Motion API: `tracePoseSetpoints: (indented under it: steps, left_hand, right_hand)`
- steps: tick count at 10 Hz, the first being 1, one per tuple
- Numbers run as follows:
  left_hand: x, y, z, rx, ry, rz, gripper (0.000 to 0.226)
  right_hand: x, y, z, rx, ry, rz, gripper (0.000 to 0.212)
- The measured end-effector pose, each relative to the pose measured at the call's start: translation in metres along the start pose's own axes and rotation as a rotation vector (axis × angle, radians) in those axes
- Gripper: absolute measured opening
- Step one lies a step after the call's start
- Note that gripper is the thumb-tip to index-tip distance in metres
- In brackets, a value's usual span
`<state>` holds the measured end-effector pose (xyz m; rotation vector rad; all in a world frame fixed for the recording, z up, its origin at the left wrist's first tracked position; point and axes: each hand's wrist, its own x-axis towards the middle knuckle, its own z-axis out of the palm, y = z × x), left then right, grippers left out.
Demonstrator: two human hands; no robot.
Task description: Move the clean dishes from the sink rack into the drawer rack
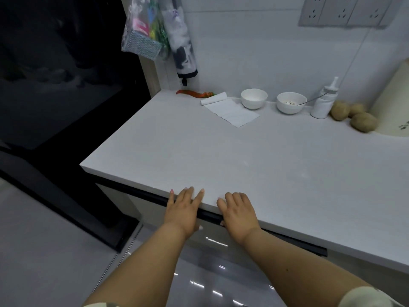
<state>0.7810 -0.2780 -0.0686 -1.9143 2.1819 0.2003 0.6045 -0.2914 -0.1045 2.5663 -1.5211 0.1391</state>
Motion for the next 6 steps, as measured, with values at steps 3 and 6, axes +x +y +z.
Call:
tracePoseSetpoints:
  steps: [3, 6]
  left_hand:
    - [-0.004, 0.000, -0.010, -0.099, -0.049, -0.011, 0.090]
    - [-0.020, 0.003, -0.054, -0.262, 0.128, -0.055, 0.076]
  right_hand:
    - [-0.002, 0.002, -0.010, 0.061, 0.035, 0.006, 0.053]
    - [0.007, 0.021, -0.053, 0.277, 0.019, 0.175, 0.057]
